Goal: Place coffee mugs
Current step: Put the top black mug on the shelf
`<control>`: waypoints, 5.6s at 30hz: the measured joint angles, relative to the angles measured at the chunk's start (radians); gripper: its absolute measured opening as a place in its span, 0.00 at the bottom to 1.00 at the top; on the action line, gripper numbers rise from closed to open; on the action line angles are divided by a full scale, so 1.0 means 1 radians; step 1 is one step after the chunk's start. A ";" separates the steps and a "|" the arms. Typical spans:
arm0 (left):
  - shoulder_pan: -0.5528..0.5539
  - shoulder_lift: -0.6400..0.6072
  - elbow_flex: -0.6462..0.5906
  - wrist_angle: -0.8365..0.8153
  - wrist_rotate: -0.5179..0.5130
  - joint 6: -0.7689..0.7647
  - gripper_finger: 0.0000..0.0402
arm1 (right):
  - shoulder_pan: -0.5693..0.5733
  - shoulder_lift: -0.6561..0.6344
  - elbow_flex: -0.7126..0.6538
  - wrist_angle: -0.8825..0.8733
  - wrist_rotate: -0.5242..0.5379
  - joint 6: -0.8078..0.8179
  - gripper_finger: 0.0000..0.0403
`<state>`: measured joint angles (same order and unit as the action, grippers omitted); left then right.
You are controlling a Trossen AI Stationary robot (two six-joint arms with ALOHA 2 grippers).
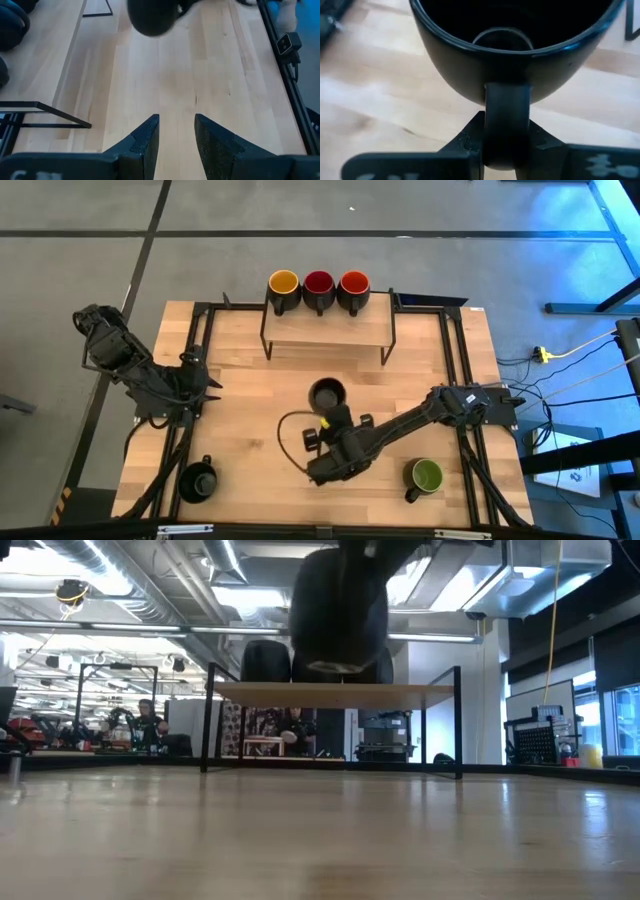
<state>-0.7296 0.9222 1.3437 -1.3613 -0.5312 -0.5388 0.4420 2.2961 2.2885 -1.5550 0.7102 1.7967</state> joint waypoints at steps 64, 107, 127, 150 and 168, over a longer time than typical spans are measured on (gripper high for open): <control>0.000 -0.011 0.000 -0.031 0.016 -0.004 0.30 | -0.351 -0.320 -0.046 -0.015 -0.027 -0.492 0.11; 0.000 -0.013 0.000 -0.029 -0.087 -0.135 0.30 | -0.510 -0.728 -0.874 0.631 -0.262 -0.554 0.11; 0.001 -0.013 0.000 -0.037 -0.095 -0.132 0.30 | -0.535 -0.693 -0.814 0.545 -0.250 -0.576 0.11; 0.001 -0.013 0.000 -0.037 -0.096 -0.113 0.30 | -0.534 -0.657 -0.814 0.593 -0.180 -0.607 0.24; 0.001 -0.013 0.000 -0.037 -0.096 -0.112 0.30 | -0.534 -0.651 -0.814 0.609 -0.224 -0.627 0.52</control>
<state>-0.7288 0.9094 1.3437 -1.3981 -0.6268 -0.6510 -0.0923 1.6450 1.4742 -0.9455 0.4864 1.1692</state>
